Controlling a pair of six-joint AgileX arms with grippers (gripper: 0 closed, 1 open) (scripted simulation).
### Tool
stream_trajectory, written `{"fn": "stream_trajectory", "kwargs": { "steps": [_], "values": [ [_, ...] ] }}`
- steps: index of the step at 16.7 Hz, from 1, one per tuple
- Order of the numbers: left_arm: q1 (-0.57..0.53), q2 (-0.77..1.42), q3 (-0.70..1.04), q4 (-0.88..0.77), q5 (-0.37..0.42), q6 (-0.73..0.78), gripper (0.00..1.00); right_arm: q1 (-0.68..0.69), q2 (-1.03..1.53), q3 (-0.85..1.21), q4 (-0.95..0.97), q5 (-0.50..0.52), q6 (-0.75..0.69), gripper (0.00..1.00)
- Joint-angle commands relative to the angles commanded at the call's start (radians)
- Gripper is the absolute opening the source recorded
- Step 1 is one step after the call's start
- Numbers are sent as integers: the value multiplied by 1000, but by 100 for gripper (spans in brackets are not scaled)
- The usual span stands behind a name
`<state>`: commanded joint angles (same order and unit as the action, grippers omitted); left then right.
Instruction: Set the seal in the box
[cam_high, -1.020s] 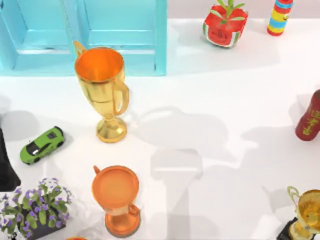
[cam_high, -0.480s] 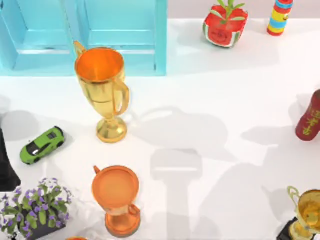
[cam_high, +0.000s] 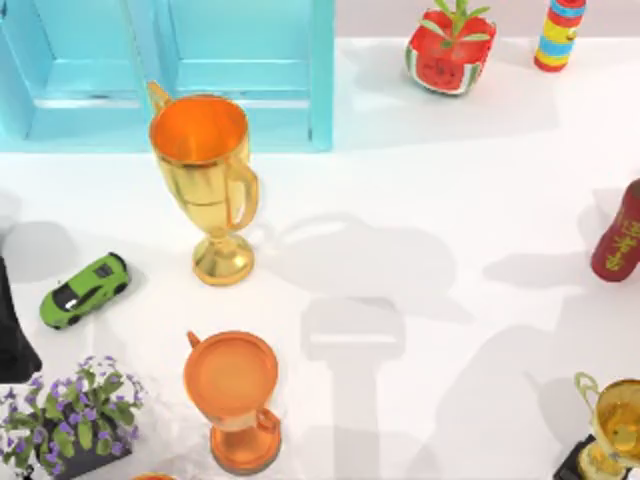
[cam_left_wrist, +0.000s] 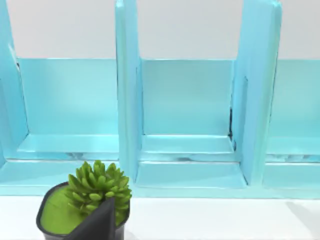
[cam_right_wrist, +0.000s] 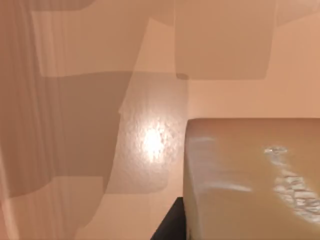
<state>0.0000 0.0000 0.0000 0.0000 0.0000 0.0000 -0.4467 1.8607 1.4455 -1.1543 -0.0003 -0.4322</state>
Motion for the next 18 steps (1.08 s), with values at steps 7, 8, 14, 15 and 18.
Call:
{"fn": "stream_trajectory", "kwargs": {
  "steps": [7, 8, 14, 15, 18],
  "values": [
    [0, 0, 0, 0, 0, 0, 100, 0, 0, 0, 0, 0, 0, 60],
    [0, 0, 0, 0, 0, 0, 100, 0, 0, 0, 0, 0, 0, 68],
    [0, 0, 0, 0, 0, 0, 100, 0, 0, 0, 0, 0, 0, 100],
    [0, 0, 0, 0, 0, 0, 100, 0, 0, 0, 0, 0, 0, 100],
    [0, 0, 0, 0, 0, 0, 100, 0, 0, 0, 0, 0, 0, 100]
  ]
}}
